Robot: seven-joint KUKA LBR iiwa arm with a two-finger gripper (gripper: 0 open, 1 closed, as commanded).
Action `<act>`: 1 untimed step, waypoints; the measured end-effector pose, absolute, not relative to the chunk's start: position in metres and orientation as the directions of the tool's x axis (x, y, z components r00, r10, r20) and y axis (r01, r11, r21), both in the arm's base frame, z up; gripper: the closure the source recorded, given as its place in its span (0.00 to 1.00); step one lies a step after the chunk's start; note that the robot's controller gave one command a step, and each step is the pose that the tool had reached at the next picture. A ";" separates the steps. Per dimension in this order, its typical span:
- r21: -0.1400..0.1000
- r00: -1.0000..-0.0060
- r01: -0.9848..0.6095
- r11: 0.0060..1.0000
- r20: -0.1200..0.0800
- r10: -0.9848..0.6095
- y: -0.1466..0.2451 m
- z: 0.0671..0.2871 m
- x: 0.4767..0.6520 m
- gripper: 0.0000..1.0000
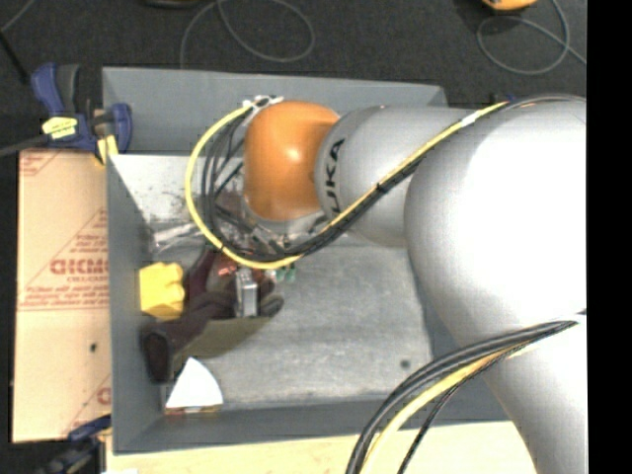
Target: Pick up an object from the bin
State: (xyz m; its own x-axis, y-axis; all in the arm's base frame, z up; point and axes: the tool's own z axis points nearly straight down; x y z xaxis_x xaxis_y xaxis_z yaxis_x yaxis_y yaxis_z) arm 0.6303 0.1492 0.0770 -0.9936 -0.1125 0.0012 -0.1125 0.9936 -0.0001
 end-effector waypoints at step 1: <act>0.001 -0.999 0.045 0.999 -0.008 0.045 0.157 0.074 0.638 1.00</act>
Offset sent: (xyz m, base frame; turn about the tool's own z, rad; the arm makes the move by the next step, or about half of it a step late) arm 0.0000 0.0000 0.0000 0.0000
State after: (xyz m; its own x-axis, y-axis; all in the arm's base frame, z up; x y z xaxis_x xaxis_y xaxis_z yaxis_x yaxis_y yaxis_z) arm 0.6378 0.1572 0.0741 -0.9989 0.0452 -0.0078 0.0452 0.9990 0.0008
